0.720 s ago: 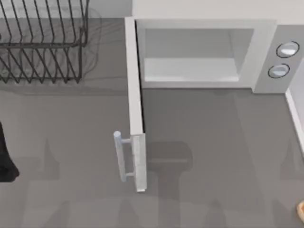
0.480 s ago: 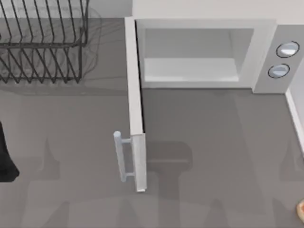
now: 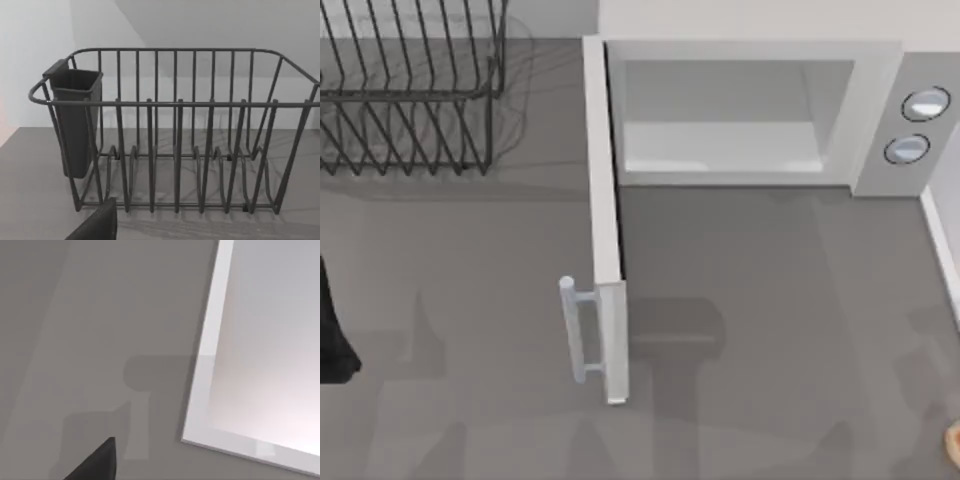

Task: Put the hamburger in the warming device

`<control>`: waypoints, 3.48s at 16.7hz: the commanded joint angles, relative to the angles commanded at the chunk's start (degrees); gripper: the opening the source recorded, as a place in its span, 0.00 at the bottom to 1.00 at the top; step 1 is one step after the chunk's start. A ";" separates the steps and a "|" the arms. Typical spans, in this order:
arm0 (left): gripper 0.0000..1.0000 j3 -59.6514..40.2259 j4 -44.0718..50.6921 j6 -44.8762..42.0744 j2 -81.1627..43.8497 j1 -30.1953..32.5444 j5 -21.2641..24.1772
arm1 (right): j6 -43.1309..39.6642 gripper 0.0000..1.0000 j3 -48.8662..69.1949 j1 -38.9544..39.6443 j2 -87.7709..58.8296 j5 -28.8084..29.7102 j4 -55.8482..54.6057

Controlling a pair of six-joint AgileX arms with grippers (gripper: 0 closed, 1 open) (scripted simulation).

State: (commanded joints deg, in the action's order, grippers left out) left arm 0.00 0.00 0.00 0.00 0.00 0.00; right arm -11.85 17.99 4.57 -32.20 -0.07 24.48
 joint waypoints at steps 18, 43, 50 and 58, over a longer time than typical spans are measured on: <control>1.00 0.00 0.00 0.00 0.00 0.00 0.00 | -15.64 1.00 23.63 5.69 -42.39 0.07 32.30; 1.00 0.00 0.00 0.00 0.00 0.00 0.00 | -15.32 0.32 12.03 6.16 -54.42 0.05 8.81; 1.00 0.00 0.00 0.00 0.00 0.00 0.00 | -15.32 0.00 12.03 6.16 -54.42 0.05 8.81; 1.00 0.00 0.00 0.00 0.00 0.00 0.00 | -15.54 0.00 15.58 5.87 -49.76 -0.61 15.52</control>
State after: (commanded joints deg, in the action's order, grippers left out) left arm 0.00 0.00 0.00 0.00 0.00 0.00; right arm -27.39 33.57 10.44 -81.96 -0.68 40.00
